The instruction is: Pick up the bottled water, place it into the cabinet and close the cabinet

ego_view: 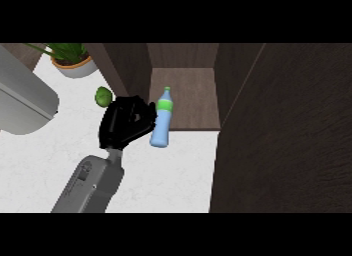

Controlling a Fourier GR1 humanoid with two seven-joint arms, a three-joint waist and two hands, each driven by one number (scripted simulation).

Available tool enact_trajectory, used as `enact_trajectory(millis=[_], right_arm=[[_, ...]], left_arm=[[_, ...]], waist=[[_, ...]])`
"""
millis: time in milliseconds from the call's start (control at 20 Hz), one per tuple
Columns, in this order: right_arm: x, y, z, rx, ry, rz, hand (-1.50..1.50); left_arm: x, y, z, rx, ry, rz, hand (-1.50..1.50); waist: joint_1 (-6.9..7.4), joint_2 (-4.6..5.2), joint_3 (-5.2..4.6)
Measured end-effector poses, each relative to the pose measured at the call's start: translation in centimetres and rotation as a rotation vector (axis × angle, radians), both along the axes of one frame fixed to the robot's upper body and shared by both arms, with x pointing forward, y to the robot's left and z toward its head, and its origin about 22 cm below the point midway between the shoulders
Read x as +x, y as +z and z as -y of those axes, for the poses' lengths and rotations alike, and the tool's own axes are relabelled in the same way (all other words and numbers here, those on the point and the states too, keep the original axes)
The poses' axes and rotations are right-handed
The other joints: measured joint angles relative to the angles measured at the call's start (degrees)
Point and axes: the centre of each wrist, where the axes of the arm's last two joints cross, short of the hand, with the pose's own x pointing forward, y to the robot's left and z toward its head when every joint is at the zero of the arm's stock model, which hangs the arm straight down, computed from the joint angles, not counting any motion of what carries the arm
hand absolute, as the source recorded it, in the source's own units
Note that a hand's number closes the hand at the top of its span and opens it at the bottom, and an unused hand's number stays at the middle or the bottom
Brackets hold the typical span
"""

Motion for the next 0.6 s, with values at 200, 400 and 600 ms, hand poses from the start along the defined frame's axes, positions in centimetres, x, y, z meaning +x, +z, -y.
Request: enact_trajectory(millis=[200, 400, 600], right_arm=[[0.3, 0.0, -0.1, 0.006, 0.014, 0.0, -1.5], [0.6, 0.2, -0.3, 0.008, 0.028, 0.004, -1.5], [1.0, 0.0, -0.6, 0.011, 0.036, 0.007, -1.5]], left_arm=[[-0.1, 0.2, 0.5, 0.067, 0.048, -0.011, 1.5], [-0.2, 0.2, 1.0, 0.136, 0.115, -0.001, 1.5], [-0.3, 0.3, 1.7, 0.199, 0.176, -0.002, 1.5]], waist=[[-0.08, -0.1, -0.05], [-0.64, -0.2, -0.01], [-1.06, -0.24, 0.07]])
